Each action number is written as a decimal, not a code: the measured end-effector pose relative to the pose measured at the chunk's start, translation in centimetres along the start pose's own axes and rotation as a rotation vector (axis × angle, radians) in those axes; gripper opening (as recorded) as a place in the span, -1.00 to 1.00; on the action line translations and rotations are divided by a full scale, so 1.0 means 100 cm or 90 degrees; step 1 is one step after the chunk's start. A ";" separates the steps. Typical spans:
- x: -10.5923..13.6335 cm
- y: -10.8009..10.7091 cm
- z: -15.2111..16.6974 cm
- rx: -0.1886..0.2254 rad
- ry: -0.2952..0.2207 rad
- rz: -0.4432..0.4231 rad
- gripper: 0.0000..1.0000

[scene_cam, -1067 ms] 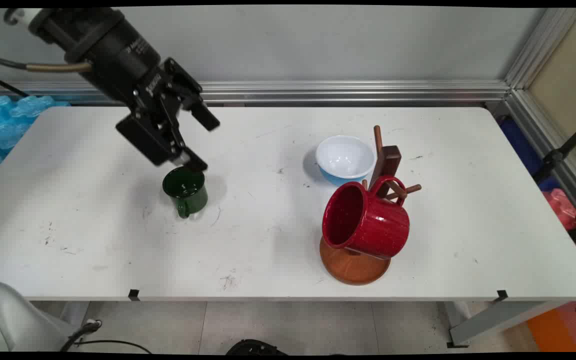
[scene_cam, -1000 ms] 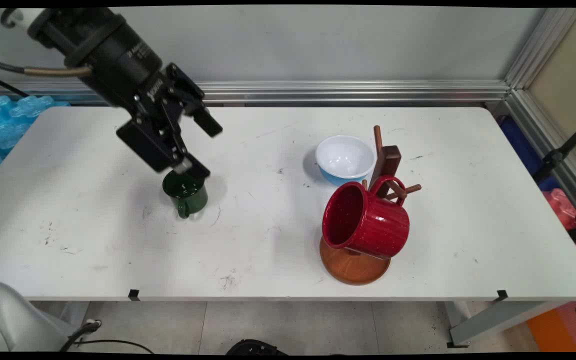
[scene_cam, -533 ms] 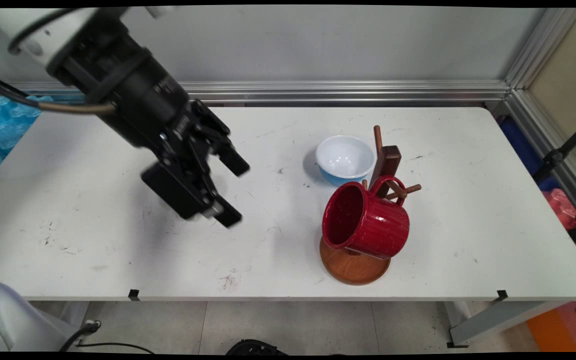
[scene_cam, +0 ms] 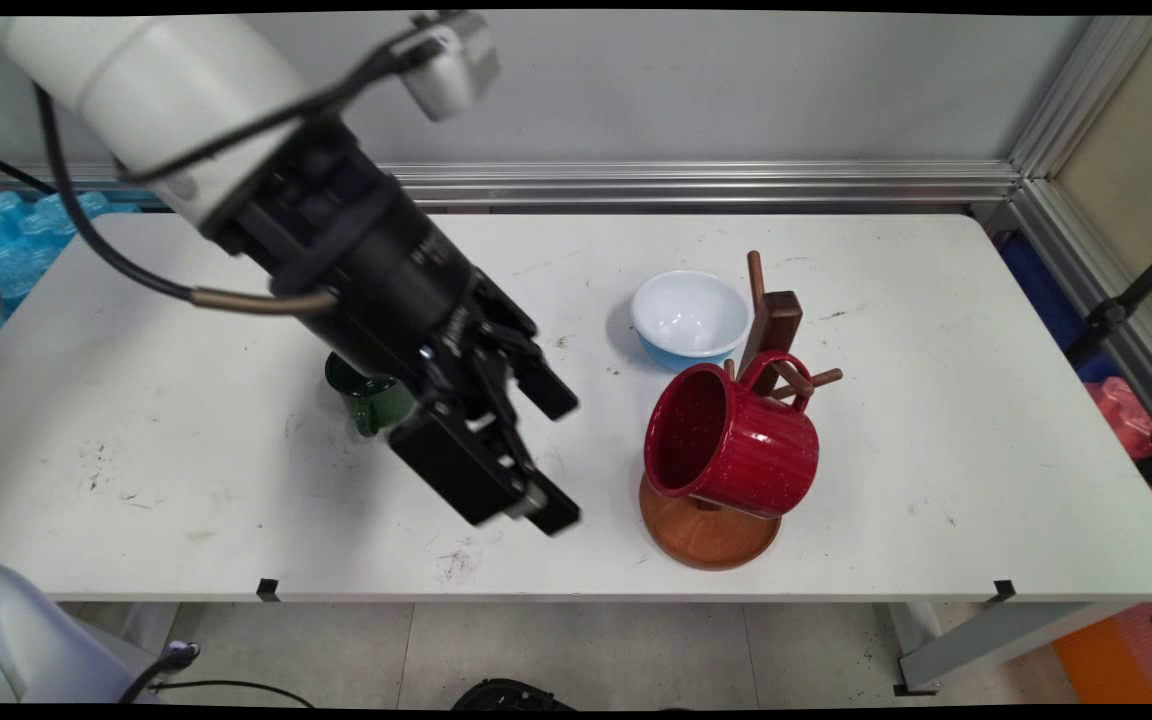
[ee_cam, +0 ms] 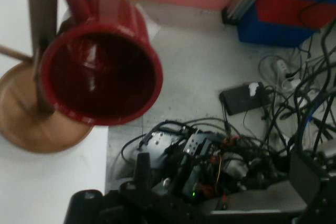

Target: Pick up the red mug from the rack

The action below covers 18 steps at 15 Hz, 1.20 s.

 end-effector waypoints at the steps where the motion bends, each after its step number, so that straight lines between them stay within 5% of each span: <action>1: 0.003 0.002 0.007 -0.003 0.004 -0.001 1.00; 18: 0.035 0.000 0.080 0.043 0.033 -0.038 1.00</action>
